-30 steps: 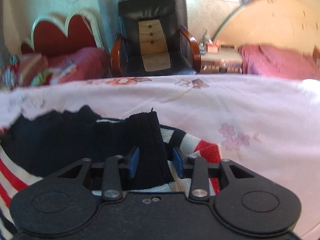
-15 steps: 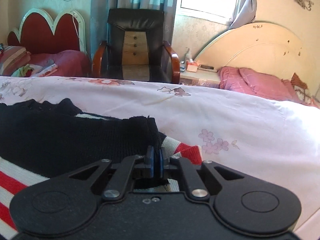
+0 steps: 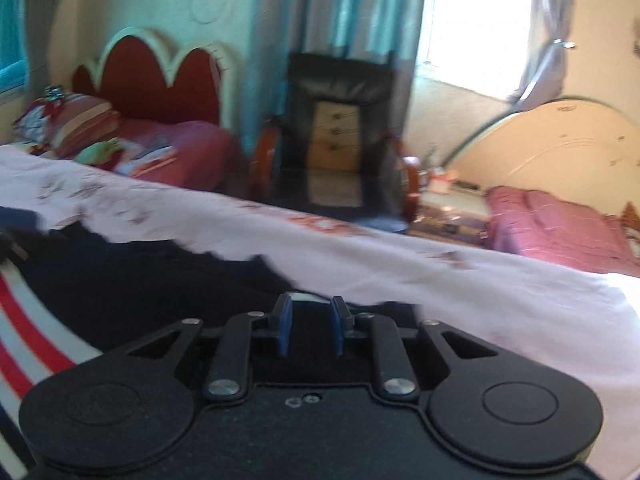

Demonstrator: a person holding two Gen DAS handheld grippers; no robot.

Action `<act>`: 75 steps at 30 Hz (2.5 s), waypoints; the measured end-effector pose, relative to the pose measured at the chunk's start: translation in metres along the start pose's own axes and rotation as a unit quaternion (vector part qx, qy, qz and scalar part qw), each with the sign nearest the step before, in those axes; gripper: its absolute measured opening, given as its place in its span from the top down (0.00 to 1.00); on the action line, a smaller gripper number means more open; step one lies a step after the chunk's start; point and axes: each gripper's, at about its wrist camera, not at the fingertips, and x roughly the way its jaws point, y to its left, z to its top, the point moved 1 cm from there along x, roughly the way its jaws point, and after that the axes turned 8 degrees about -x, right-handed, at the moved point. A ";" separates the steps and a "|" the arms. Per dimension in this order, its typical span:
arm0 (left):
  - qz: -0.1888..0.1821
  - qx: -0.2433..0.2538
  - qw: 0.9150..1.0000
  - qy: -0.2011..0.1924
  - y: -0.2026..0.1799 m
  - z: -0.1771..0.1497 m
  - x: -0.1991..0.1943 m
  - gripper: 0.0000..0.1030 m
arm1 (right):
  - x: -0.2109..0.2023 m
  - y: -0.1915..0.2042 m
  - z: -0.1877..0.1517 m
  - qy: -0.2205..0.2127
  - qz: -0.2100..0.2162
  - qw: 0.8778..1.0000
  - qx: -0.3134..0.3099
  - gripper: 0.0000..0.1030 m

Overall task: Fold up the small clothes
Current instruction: 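Release the hem and press the folded sweater flat with both tools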

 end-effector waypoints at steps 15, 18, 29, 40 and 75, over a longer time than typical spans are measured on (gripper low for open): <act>0.026 -0.015 0.999 0.023 -0.003 -0.018 0.031 0.20 | 0.023 0.031 -0.015 0.018 0.028 0.999 -0.019 0.70; 0.024 -0.015 0.999 0.027 -0.002 -0.017 0.031 0.20 | 0.023 0.029 -0.015 0.021 0.031 0.999 -0.017 0.67; 0.061 -0.011 0.998 0.018 0.039 -0.018 0.014 0.20 | 0.013 -0.057 -0.042 0.059 -0.063 0.996 0.027 0.58; 0.023 0.054 0.998 0.005 -0.038 -0.053 -0.027 0.20 | -0.043 0.011 -0.044 0.020 0.054 0.998 0.000 0.70; 0.047 -0.009 0.999 -0.003 -0.027 -0.104 -0.084 0.20 | -0.105 0.056 -0.069 0.040 0.027 0.999 0.013 0.65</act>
